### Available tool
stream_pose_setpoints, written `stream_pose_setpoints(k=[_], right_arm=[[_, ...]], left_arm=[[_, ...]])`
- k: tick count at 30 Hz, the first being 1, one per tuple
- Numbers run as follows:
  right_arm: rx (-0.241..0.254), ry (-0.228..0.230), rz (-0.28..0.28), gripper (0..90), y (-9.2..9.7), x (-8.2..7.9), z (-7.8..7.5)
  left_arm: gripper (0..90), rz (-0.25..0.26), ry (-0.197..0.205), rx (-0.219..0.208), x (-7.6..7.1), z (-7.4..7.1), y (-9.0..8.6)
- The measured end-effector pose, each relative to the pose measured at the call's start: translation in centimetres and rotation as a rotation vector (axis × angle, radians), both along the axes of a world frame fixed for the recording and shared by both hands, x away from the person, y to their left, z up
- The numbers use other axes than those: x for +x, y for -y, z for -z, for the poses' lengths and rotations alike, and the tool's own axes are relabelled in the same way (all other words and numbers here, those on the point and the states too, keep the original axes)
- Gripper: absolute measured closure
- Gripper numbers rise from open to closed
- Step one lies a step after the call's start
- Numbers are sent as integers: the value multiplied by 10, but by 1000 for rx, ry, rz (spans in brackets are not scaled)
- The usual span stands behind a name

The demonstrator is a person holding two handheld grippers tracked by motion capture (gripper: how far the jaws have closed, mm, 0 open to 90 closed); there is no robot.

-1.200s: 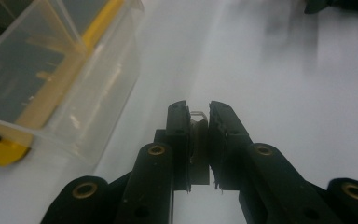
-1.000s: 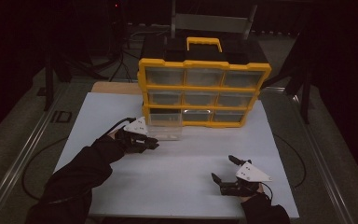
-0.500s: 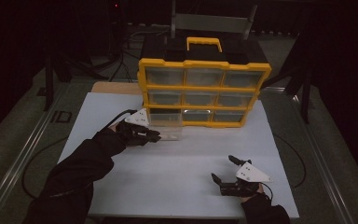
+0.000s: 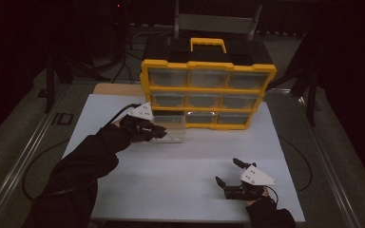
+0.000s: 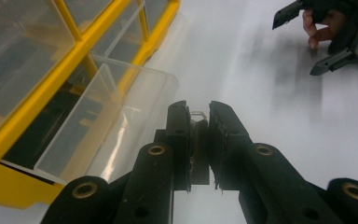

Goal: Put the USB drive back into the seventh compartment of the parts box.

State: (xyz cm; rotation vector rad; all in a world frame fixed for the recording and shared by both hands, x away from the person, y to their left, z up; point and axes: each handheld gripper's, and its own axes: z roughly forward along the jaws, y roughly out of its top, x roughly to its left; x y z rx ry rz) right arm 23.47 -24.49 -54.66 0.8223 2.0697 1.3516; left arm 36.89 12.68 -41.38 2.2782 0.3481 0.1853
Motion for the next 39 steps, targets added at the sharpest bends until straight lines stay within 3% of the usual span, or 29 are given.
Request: stream_pose_setpoints(k=[14,39], right_arm=[[1,1,-3,96,0,0,0],[6,1,-2,96,0,0,0]], left_arm=[[798,-12,7,-14,10,-12,9],[798,-102,22,-37,31,-30,25]])
